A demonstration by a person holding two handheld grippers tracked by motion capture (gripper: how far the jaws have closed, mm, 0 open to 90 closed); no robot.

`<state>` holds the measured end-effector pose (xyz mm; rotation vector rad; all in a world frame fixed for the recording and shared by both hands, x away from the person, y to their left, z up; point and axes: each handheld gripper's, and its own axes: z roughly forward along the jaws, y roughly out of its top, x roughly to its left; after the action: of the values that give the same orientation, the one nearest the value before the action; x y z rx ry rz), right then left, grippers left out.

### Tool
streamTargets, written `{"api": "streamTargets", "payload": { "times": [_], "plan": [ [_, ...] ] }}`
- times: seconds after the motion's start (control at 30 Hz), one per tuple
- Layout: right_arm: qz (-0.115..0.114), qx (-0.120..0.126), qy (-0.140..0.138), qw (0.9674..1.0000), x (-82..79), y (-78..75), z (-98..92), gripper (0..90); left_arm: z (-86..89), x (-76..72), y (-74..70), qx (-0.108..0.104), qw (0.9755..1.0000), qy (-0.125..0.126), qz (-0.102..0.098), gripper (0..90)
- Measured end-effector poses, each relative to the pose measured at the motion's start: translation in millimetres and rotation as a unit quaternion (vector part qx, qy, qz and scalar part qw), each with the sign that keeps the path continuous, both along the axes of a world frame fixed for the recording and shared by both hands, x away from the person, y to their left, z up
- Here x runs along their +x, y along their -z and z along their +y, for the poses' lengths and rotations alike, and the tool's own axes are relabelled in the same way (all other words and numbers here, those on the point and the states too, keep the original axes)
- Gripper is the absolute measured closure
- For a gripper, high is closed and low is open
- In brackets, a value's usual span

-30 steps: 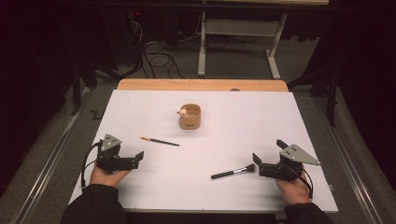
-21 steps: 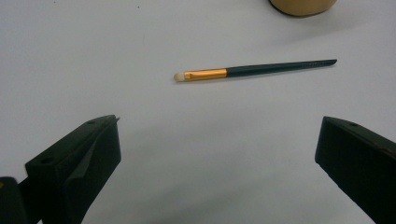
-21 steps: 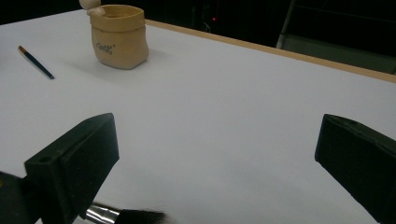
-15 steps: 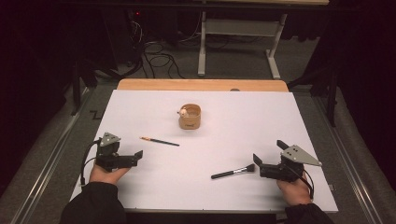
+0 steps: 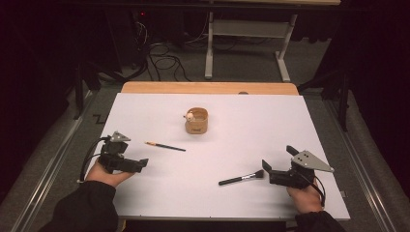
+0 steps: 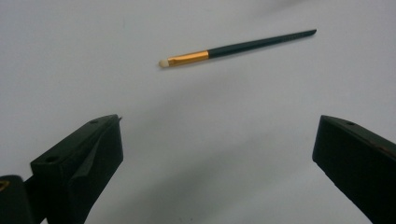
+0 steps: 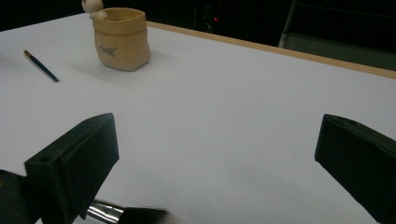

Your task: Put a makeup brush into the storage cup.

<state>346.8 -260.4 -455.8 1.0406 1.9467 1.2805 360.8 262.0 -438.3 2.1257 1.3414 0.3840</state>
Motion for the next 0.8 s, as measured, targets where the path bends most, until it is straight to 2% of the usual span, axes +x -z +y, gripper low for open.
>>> {"api": "streamTargets", "payload": {
  "times": [0.1,0.17,0.23,0.37,0.4,0.57,0.67,0.7,0.8],
  "plan": [
    [0.001,0.002,0.001,1.0000,-0.5,-0.1,-0.5,0.7,1.1,-0.6,-0.7,0.016,0.9996,0.012,0.022,2.4],
    [0.002,0.001,0.001,1.0000,-0.3,0.2,-0.7,0.6,1.4,-0.7,-0.7,0.020,0.9994,0.014,0.026,2.3],
    [0.003,0.002,0.000,1.0000,-0.3,0.4,-0.6,0.7,2.8,-0.5,-0.4,0.025,0.9987,0.020,0.039,2.2],
    [0.006,0.001,0.000,1.0000,-0.2,1.0,-0.1,0.7,3.6,1.2,1.4,0.025,0.9970,0.026,0.069,2.2],
    [0.007,0.001,0.000,1.0000,-0.2,1.1,0.1,0.7,2.7,2.5,1.9,0.033,0.9953,0.034,0.084,2.2],
    [0.007,0.000,-0.001,1.0000,-0.1,1.2,0.5,0.7,0.1,6.0,2.6,0.057,0.9915,0.049,0.106,2.5],
    [0.008,0.001,-0.002,1.0000,-0.2,1.3,0.4,0.7,-0.1,8.8,3.5,0.058,0.9895,0.052,0.122,2.5],
    [0.008,0.001,-0.002,1.0000,-0.2,1.3,0.4,0.7,-0.1,8.8,3.5,0.058,0.9895,0.052,0.122,2.5],
    [0.009,0.001,-0.002,1.0000,-0.2,1.5,0.0,0.7,-0.6,10.3,3.6,0.054,0.9865,0.054,0.144,2.2]
  ]
}}
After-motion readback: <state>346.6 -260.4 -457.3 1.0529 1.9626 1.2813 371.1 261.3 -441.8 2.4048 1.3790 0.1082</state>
